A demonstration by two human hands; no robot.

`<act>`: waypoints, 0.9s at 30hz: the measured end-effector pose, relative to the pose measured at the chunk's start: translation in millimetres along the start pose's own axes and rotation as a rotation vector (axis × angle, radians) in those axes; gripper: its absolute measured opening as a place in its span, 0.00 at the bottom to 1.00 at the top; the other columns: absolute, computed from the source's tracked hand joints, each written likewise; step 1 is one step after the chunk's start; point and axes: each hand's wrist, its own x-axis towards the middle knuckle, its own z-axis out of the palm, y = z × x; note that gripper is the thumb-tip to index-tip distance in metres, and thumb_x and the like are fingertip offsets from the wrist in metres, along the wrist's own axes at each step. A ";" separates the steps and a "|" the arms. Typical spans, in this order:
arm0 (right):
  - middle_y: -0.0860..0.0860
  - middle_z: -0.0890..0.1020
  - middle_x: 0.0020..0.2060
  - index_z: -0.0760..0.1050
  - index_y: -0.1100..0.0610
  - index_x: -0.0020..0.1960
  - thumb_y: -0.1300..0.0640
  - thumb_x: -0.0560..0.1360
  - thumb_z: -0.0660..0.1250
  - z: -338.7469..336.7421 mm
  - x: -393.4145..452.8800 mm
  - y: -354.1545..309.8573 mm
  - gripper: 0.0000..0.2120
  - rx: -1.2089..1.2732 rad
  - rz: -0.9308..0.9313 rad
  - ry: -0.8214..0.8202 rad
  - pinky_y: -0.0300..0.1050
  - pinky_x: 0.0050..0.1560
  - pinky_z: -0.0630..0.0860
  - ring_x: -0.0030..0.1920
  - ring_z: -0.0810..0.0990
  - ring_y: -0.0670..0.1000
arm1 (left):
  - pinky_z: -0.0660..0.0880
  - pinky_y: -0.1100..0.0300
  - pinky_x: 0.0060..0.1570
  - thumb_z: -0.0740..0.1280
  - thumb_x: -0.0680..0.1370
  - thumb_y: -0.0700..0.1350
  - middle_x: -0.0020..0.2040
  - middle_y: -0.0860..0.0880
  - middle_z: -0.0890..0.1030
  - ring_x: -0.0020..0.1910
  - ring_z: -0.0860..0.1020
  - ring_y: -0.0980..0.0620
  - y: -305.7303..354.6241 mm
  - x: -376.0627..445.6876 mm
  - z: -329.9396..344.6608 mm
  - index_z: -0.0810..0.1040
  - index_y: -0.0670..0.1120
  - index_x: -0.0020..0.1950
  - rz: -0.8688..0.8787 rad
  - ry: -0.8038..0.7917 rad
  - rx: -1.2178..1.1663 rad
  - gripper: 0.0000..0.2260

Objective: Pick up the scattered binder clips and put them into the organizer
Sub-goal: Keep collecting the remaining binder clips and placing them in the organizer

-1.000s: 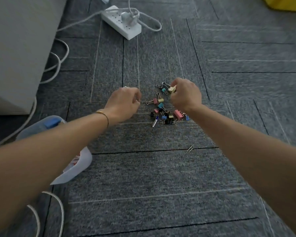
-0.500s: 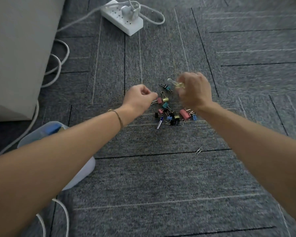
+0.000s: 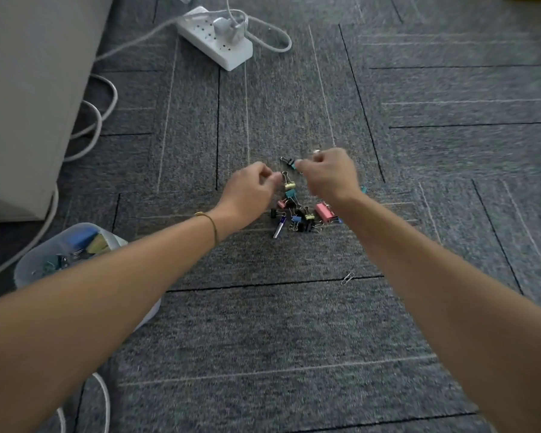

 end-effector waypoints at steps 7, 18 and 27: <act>0.51 0.76 0.38 0.68 0.56 0.48 0.45 0.80 0.66 35.1 19.8 4.9 0.15 -0.781 -0.327 -0.027 0.50 0.42 0.77 0.41 0.78 0.55 | 0.67 0.62 0.28 0.54 0.82 0.45 0.34 0.48 0.73 0.31 0.70 0.52 7.7 -11.1 -23.3 0.73 0.44 0.43 -0.414 -0.090 -1.118 0.13; 0.54 0.79 0.34 0.76 0.61 0.58 0.65 0.78 0.57 -11.0 12.1 14.0 0.13 0.825 0.189 -0.153 0.43 0.32 0.71 0.32 0.76 0.50 | 0.68 0.62 0.30 0.58 0.85 0.39 0.37 0.50 0.75 0.33 0.72 0.53 29.0 46.9 -21.9 0.79 0.46 0.58 -0.367 -0.109 -0.513 0.11; 0.48 0.73 0.25 0.73 0.54 0.37 0.53 0.78 0.71 -23.1 12.5 19.4 0.13 0.676 0.311 -0.059 0.40 0.29 0.65 0.27 0.69 0.46 | 0.70 0.57 0.37 0.70 0.81 0.51 0.40 0.56 0.74 0.39 0.76 0.53 30.8 66.2 -1.3 0.74 0.53 0.61 0.181 -0.129 0.535 0.10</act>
